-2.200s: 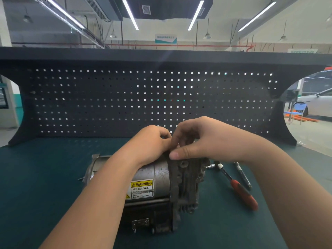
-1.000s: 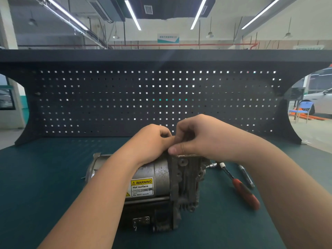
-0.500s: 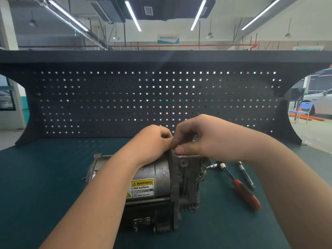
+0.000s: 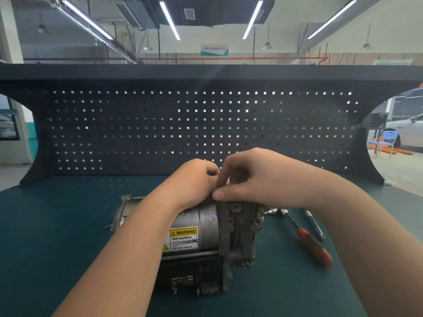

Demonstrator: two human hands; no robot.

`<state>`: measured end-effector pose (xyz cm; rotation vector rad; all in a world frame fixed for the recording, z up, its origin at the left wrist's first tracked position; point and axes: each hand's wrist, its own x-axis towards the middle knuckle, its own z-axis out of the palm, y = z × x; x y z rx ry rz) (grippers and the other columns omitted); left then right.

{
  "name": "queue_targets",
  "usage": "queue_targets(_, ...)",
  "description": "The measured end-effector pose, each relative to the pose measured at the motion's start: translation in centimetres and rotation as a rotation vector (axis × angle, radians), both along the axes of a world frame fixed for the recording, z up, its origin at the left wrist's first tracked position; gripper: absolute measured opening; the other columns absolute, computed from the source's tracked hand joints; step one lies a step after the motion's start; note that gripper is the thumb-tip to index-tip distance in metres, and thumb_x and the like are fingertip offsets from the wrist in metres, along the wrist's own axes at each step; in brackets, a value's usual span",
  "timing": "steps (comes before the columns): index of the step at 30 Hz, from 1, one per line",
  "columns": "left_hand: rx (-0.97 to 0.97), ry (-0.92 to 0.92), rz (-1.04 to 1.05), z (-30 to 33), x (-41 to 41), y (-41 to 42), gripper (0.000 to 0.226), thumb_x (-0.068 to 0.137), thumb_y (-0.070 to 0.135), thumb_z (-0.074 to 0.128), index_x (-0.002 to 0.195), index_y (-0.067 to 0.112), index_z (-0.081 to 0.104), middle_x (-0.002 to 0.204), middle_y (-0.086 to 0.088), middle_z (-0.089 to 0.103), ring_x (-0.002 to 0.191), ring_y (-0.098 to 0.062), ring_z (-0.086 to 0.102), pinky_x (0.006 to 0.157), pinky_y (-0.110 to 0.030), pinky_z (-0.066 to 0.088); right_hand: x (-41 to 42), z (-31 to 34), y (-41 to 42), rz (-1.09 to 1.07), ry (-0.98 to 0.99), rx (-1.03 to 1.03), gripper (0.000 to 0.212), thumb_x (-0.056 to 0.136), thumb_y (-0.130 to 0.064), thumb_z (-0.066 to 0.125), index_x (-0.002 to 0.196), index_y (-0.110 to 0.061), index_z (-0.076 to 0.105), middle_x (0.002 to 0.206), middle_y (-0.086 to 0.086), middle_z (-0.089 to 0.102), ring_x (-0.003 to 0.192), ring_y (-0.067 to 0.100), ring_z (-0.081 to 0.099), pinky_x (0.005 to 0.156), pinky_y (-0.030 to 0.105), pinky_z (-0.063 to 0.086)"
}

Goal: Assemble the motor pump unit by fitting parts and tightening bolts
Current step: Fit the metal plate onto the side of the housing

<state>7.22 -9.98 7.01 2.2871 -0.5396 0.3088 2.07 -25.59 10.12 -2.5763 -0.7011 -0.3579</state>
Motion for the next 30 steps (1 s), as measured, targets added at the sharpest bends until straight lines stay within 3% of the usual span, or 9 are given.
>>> queue_targets(4,0.036,-0.011,0.017,0.01,-0.1,0.01,0.019,0.087,0.026,0.058,0.083,0.013,0.071,0.091,-0.006,0.071,0.095,-0.027,0.063,0.082,-0.045,0.05,0.09,-0.04,0.14,0.002,-0.041,-0.006,0.015,0.081,-0.036,0.073,0.073,-0.027,0.065,0.066,-0.011,0.062,0.055,-0.009,0.052,0.048,0.007,0.037)
queue_targets(7,0.03,0.014,0.002,0.03,-0.15,0.02,0.022,0.088,0.031,0.059,0.084,0.012,0.071,0.092,-0.008,0.072,0.083,-0.021,0.061,0.083,-0.045,0.05,0.23,-0.22,0.43,-0.031,-0.068,-0.021,0.028,0.079,-0.04,0.075,0.068,-0.022,0.057,0.064,-0.01,0.058,0.051,-0.005,0.048,0.046,0.011,0.036)
queue_targets(10,0.021,0.025,-0.006,0.04,-0.25,-0.01,0.028,0.09,0.036,0.058,0.086,0.012,0.071,0.092,-0.008,0.072,0.076,-0.014,0.054,0.074,-0.036,0.046,0.31,-0.35,0.42,-0.047,-0.072,-0.019,0.033,0.076,-0.046,0.075,0.069,-0.021,0.055,0.066,-0.008,0.058,0.051,-0.001,0.048,0.045,0.012,0.036)
queue_targets(14,0.001,0.022,-0.017,0.11,-0.4,-0.01,0.018,0.088,0.02,0.057,0.074,0.018,0.07,0.083,-0.003,0.071,0.073,-0.012,0.054,0.069,-0.03,0.043,-0.02,0.0,0.04,0.01,-0.02,-0.02,0.018,0.079,-0.045,0.071,0.086,-0.031,0.064,0.075,-0.012,0.063,0.063,0.0,0.057,0.054,0.015,0.043)
queue_targets(17,0.025,0.015,-0.012,0.1,-0.22,-0.05,0.02,0.088,0.025,0.058,0.081,0.01,0.07,0.089,-0.009,0.068,0.074,-0.013,0.051,0.069,-0.031,0.041,-0.16,0.3,-0.44,0.041,0.006,-0.029,0.004,0.084,-0.033,0.069,0.082,-0.031,0.066,0.076,-0.009,0.067,0.07,0.009,0.064,0.063,0.026,0.053)
queue_targets(21,0.016,0.02,-0.002,-0.04,-0.05,-0.01,0.033,0.086,0.038,0.056,0.081,0.007,0.067,0.077,-0.012,0.062,0.069,-0.014,0.046,0.066,-0.032,0.037,0.3,0.0,-0.2,-0.024,-0.027,-0.002,0.024,0.081,-0.041,0.073,0.072,-0.023,0.06,0.069,-0.004,0.063,0.05,0.0,0.05,0.044,0.012,0.037)
queue_targets(24,0.015,0.021,-0.012,-0.06,0.0,0.02,0.029,0.089,0.035,0.058,0.083,0.009,0.069,0.089,-0.014,0.069,0.073,-0.015,0.051,0.071,-0.036,0.044,0.52,-0.26,0.06,-0.043,-0.052,-0.023,0.029,0.079,-0.046,0.073,0.073,-0.022,0.058,0.071,-0.005,0.063,0.05,0.0,0.048,0.044,0.012,0.035)
queue_targets(27,0.008,0.01,-0.016,-0.08,-0.03,0.03,0.021,0.089,0.03,0.059,0.081,0.015,0.071,0.087,-0.007,0.071,0.074,-0.012,0.055,0.072,-0.035,0.046,0.33,-0.15,-0.14,-0.008,-0.011,-0.007,0.023,0.077,-0.048,0.072,0.083,-0.029,0.062,0.072,-0.01,0.064,0.055,-0.005,0.053,0.048,0.009,0.039)
queue_targets(30,0.017,-0.005,-0.004,0.05,-0.17,-0.01,0.018,0.087,0.025,0.058,0.077,0.019,0.071,0.081,0.0,0.07,0.074,-0.01,0.056,0.072,-0.035,0.048,0.09,0.09,-0.36,0.045,0.01,0.003,0.011,0.081,-0.037,0.071,0.087,-0.031,0.065,0.073,-0.012,0.064,0.061,0.0,0.057,0.051,0.012,0.043)
